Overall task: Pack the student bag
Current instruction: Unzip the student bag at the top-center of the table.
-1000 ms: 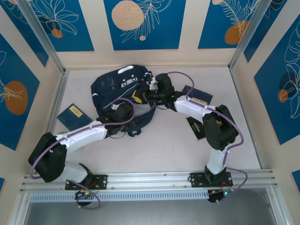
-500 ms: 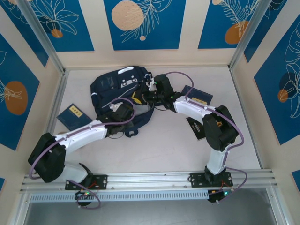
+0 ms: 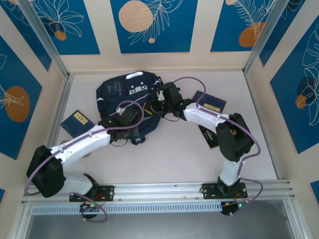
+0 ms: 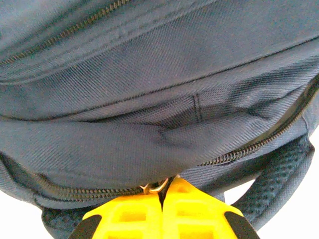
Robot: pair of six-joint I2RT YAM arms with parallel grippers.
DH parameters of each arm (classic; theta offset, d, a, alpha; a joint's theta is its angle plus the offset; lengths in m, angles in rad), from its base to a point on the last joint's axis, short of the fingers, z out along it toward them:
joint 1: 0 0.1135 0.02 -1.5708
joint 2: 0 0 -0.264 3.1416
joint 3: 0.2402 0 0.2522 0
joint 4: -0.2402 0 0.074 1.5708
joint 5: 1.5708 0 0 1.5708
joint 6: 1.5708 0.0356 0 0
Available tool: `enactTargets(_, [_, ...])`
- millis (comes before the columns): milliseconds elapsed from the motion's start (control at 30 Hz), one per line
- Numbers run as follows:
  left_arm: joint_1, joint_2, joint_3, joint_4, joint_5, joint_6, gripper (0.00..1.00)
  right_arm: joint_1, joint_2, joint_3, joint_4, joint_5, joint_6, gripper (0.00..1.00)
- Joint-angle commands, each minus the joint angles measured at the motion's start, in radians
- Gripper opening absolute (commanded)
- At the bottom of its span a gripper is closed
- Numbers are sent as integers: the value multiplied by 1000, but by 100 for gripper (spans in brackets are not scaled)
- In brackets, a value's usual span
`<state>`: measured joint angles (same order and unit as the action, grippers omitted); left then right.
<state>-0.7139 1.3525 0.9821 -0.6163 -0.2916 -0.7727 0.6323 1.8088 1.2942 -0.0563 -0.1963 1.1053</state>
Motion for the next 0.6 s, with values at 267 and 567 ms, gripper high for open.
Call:
enactTargets(267, [43, 69, 126, -169, 57, 180, 0, 10, -16, 17, -116, 124, -141, 6])
enactTargets(567, [80, 113, 227, -305, 135, 356, 0, 20, -11, 8, -212, 235, -214, 6])
